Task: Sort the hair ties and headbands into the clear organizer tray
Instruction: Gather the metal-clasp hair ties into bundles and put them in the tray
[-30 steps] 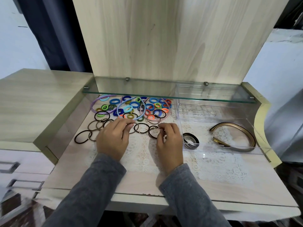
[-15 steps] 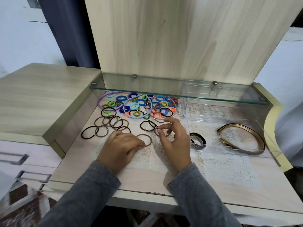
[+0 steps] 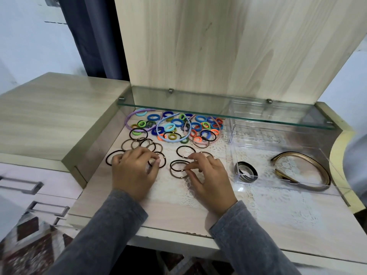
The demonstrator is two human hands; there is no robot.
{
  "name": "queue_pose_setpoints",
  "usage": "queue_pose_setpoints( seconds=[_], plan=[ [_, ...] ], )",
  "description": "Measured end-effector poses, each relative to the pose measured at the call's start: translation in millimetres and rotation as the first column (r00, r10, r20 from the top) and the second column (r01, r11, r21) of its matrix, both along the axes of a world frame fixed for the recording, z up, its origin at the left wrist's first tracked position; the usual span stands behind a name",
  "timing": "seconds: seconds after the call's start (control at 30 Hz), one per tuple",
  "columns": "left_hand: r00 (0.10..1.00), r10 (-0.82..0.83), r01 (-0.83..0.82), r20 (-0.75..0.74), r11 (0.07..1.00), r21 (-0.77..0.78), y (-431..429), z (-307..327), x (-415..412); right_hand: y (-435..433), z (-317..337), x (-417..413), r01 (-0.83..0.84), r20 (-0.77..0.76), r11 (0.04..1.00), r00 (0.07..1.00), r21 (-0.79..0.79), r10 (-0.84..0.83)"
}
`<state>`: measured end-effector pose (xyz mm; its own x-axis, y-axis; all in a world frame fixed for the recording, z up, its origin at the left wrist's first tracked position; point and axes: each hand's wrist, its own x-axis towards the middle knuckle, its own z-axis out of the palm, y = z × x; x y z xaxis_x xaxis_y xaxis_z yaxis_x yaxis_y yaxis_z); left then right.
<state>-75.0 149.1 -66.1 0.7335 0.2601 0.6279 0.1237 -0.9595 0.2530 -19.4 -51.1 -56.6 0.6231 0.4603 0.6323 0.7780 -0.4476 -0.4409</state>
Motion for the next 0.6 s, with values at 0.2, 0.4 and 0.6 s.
queue_pose_setpoints(
  seconds=[0.2,0.4,0.6],
  plan=[
    [0.998,-0.006,0.002,-0.055,0.997,-0.074,1,-3,0,0,-2,1,-0.021,-0.052,0.997,0.998,-0.080,0.016],
    [0.999,-0.015,0.013,-0.033,0.997,-0.070,2,-4,2,1,0,-1,0.021,-0.109,0.999,0.994,-0.023,-0.024],
    [0.999,0.039,-0.039,-0.013,0.999,0.012,-3,-4,3,7,0,16,0.378,-0.184,0.925,0.907,-0.045,-0.380]
  ],
)
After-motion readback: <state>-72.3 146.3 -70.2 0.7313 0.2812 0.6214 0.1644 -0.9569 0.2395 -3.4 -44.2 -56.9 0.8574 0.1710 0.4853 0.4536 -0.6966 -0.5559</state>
